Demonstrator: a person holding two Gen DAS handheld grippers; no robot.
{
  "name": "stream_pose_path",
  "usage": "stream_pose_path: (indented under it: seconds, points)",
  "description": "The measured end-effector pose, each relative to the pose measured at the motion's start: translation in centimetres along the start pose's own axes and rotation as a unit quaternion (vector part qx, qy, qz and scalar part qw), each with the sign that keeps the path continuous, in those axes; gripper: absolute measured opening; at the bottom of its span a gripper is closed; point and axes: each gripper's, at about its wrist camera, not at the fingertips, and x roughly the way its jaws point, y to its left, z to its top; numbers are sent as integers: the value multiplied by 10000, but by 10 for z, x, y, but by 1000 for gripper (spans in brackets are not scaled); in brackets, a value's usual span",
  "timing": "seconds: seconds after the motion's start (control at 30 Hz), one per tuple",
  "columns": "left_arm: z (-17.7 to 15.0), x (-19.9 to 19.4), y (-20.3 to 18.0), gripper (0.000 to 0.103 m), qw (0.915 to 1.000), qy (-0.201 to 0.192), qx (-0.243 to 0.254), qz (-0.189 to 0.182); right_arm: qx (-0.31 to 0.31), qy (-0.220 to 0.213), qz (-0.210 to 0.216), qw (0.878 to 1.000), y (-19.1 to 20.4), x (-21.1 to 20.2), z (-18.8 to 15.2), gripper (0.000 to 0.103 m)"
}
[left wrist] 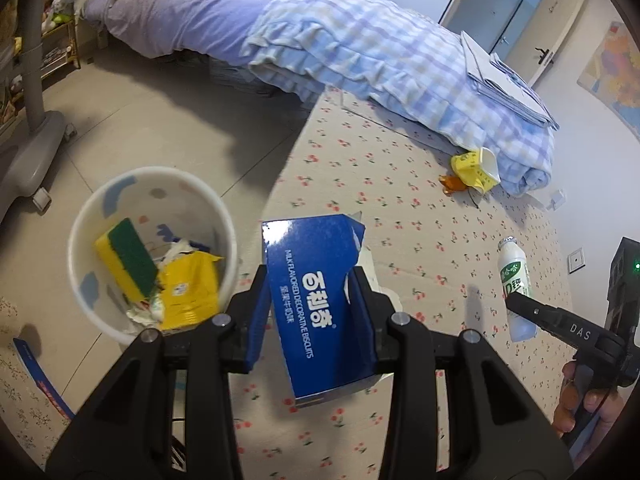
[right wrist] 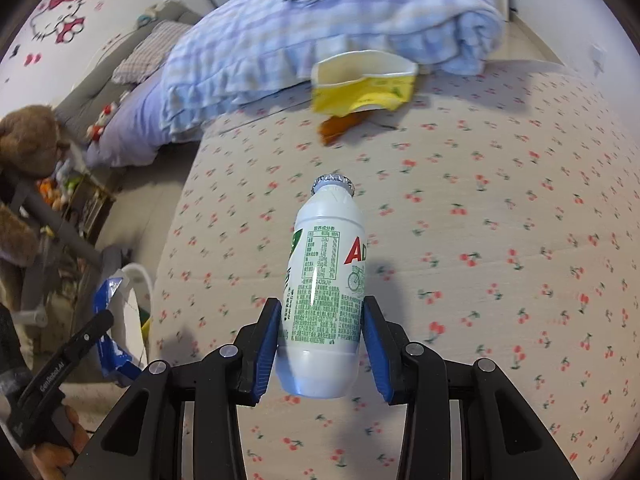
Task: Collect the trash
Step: 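Carry the box and bottle over the wastebasket and open both tools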
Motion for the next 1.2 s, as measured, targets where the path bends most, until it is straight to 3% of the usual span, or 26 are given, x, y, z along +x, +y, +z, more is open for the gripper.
stream_pose_path:
  seconds: [0.67,0.7,0.73,0.8,1.2]
  points:
    - [18,-13,112,42,9957,-403,-521,649,-952,381,712,9922,126,51,-18,41]
    - [20,-14,116,50,9951,-438,-510,721,-982,384,751,9916,131,53,-19,41]
    - [22,-15,120,67,9944,-432,-514,818,-1019,387,794,9909,137,55,-20,41]
    - [22,-17,126,85,9927,-439,-522,999,-1097,399,865,9894,150,60,-22,42]
    - [6,-25,170,93,9829,-17,-670,1714,-1621,490,1183,9784,214,90,-34,42]
